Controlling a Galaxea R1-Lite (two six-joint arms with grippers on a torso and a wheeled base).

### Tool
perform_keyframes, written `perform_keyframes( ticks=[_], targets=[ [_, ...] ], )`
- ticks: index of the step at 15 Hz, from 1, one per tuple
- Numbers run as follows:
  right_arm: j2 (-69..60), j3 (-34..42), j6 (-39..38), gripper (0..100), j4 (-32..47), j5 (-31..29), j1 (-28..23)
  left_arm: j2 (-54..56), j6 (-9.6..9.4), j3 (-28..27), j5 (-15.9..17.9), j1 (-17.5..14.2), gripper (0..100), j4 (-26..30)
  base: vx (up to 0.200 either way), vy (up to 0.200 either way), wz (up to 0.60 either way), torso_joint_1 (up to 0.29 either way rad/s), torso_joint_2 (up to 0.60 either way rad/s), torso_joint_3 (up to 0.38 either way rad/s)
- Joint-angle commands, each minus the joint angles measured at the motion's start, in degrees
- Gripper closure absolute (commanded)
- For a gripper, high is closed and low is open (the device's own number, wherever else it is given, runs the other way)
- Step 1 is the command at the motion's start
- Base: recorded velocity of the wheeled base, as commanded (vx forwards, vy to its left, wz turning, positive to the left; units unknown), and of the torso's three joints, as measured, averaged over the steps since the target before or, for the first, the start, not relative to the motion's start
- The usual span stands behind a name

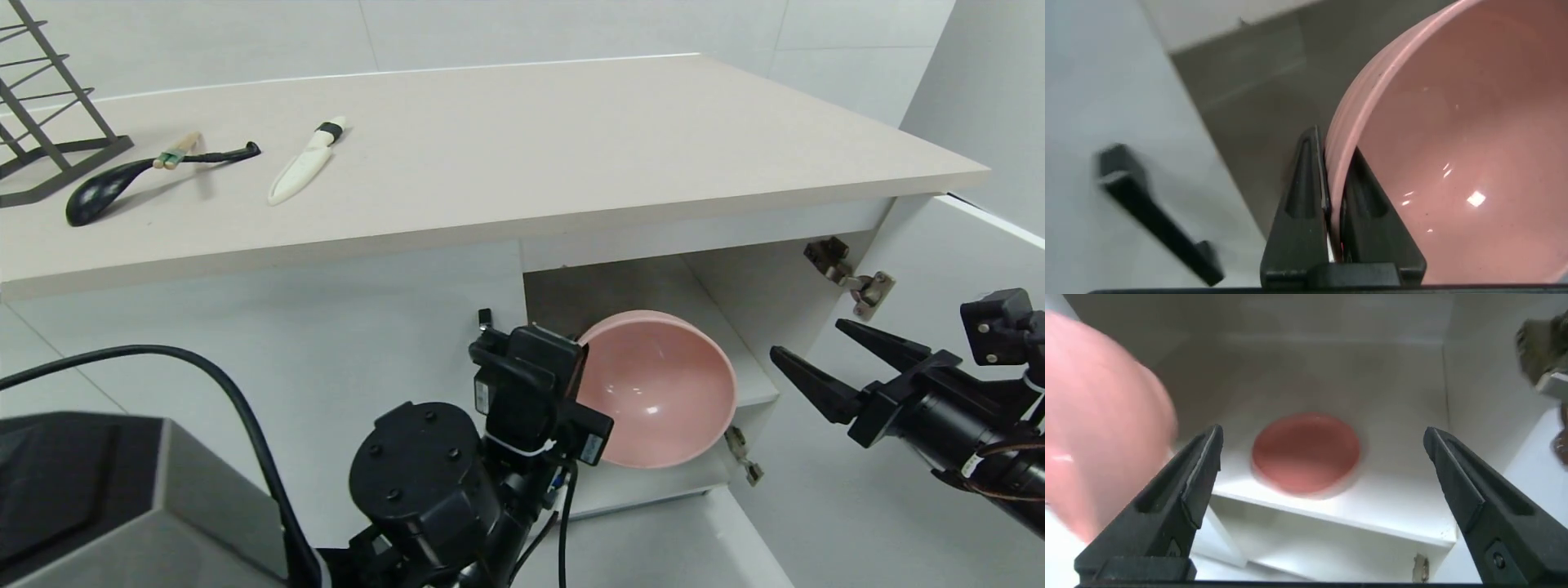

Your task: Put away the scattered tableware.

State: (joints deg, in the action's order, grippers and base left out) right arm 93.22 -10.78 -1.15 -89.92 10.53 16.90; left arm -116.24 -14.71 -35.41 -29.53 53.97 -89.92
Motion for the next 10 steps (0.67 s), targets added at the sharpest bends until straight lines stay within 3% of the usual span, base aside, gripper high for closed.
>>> perform_keyframes(
  ticks=[1, 6, 7, 10],
  targets=[
    [-0.58, -0.03, 0.18, 0, -0.08, 0.01, 0.07, -4.17, 0.04, -2.38, -0.27, -0.09, 100, -0.08, 0.0, 0.0, 0.0, 0.0, 0.0, 0.0],
    [-1.38, -0.12, 0.71, 0, -0.08, 0.01, 0.15, -8.92, -0.4, -9.59, -2.91, -0.88, 100, -0.08, 0.0, 0.0, 0.0, 0.0, 0.0, 0.0],
    [-1.64, -0.12, 0.79, 0, -0.08, 0.01, 0.33, -10.94, -0.4, -13.98, -4.66, -0.88, 100, -0.08, 0.0, 0.0, 0.0, 0.0, 0.0, 0.0],
    [-1.99, 0.32, 0.79, 0, -0.08, 0.01, 0.95, -12.08, 0.04, -16.09, -5.1, -0.79, 100, -0.08, 0.0, 0.0, 0.0, 0.0, 0.0, 0.0]
  ],
)
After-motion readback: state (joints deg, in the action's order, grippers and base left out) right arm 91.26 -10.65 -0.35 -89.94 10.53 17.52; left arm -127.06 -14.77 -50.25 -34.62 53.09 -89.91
